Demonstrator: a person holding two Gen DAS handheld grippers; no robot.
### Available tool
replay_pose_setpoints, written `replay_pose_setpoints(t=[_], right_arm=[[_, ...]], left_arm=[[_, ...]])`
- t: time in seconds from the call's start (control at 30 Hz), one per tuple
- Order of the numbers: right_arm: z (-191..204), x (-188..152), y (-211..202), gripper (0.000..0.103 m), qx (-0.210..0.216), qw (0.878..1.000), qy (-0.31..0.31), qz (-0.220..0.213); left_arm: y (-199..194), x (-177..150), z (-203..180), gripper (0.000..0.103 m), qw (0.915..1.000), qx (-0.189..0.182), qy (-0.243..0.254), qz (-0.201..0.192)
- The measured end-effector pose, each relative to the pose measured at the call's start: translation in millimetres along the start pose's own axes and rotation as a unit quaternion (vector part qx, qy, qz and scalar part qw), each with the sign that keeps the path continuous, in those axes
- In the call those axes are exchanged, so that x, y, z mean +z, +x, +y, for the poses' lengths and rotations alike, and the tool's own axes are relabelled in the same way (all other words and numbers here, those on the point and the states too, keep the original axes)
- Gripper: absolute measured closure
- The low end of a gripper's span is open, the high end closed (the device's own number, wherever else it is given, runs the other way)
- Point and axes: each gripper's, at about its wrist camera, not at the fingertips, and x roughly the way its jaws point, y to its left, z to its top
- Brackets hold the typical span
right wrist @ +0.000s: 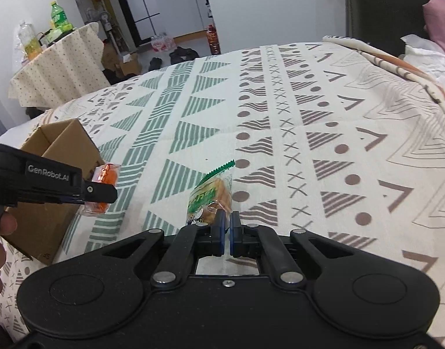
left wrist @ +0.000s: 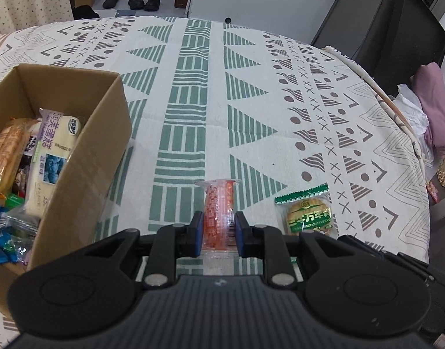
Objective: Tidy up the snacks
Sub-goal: 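Grasp the red sausage with the left tool while the right tool grasps the green-wrapped cake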
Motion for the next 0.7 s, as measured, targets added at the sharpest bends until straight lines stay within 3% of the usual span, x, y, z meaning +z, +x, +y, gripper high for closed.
replay_pose_setpoints(t=[0.03,0.1,0.13,0.17,0.33,0.47,0.7], right_arm=[[1,1,1,0.095,-0.008,1.000,-0.001,0.001],[5,1,2,0.074,-0.004,1.000,-0.004,-0.005],[8,1,4,0.056,-0.004,1.000,-0.011,-0.011],[11,0,6,0.044,-0.008,1.000,-0.020,-0.013],[20,-2,25,0.040,0.004,0.999,-0.036,0.000],[26,-5,34,0.021,0.015,0.999,-0.051,-0.003],[28,-8,45,0.020,0.011,0.998,-0.068,0.002]], left_arm=[[1,-1,1,0.082,1.0000,0.002,0.002,0.001],[6,-2,4,0.082,0.9999,0.009,0.003,0.003],[10,-3,5,0.082,0.9999,0.014,0.002,0.006],[15,-4,5,0.082,0.9997,0.023,0.003,0.010],[36,-7,9,0.082,0.9987,0.041,-0.007,0.029],[45,-7,7,0.081,0.9977,0.062,0.005,0.027],[49,-6,6,0.076,0.9972,0.071,0.009,0.021]])
